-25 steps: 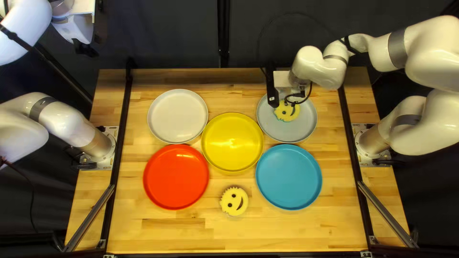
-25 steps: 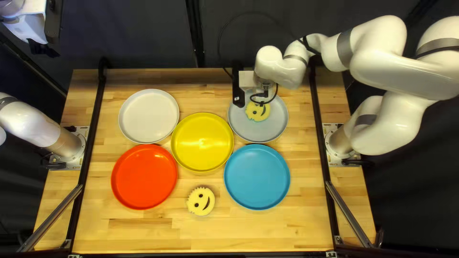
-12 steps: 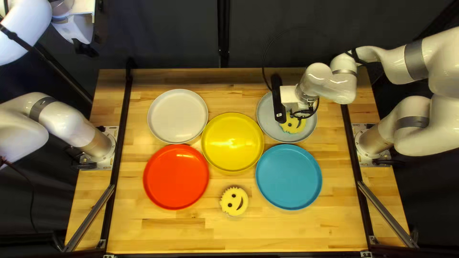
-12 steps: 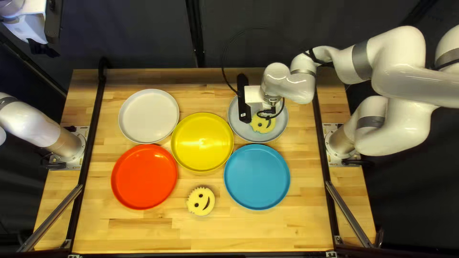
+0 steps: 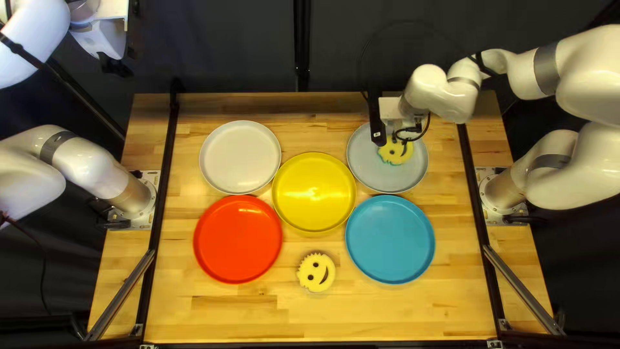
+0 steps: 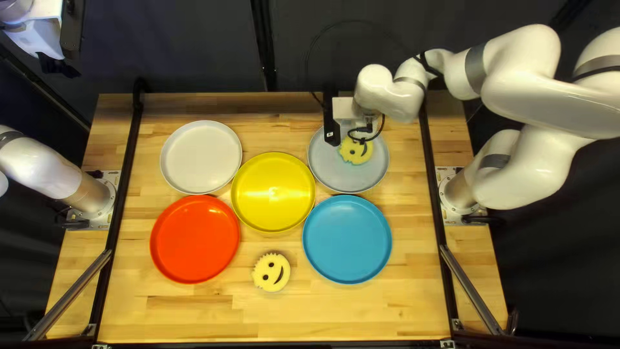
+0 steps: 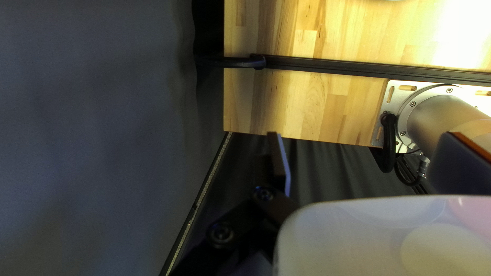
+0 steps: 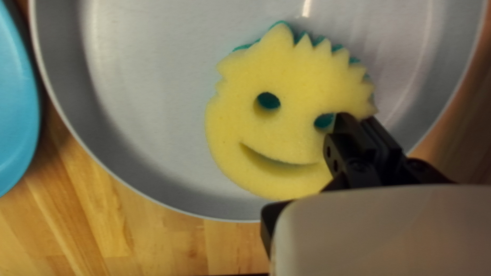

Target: Pick up sponge and scrub the plate

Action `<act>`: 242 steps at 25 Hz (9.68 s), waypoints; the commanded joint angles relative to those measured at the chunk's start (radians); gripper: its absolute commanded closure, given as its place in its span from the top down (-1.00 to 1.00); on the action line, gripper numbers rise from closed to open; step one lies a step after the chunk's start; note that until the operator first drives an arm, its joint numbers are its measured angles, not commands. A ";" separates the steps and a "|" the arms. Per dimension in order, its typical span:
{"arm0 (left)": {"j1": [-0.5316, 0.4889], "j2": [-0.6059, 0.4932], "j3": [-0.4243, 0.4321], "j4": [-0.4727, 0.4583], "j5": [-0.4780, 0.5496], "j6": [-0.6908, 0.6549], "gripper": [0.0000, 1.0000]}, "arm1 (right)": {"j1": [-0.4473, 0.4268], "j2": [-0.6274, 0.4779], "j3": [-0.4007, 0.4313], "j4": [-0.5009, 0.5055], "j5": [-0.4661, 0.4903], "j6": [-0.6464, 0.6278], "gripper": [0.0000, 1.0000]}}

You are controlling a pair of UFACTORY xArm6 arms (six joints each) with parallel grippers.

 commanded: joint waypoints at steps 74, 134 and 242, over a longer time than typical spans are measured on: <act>0.000 0.000 0.000 0.000 0.000 0.000 1.00 | 0.064 -0.015 0.049 -0.010 -0.047 -0.114 -1.00; 0.000 0.000 0.000 0.000 0.000 0.000 1.00 | 0.255 -0.029 -0.124 0.136 0.225 -0.019 -1.00; 0.000 0.000 0.000 0.000 0.000 0.000 1.00 | 0.802 -0.193 0.182 -0.011 0.022 0.476 -1.00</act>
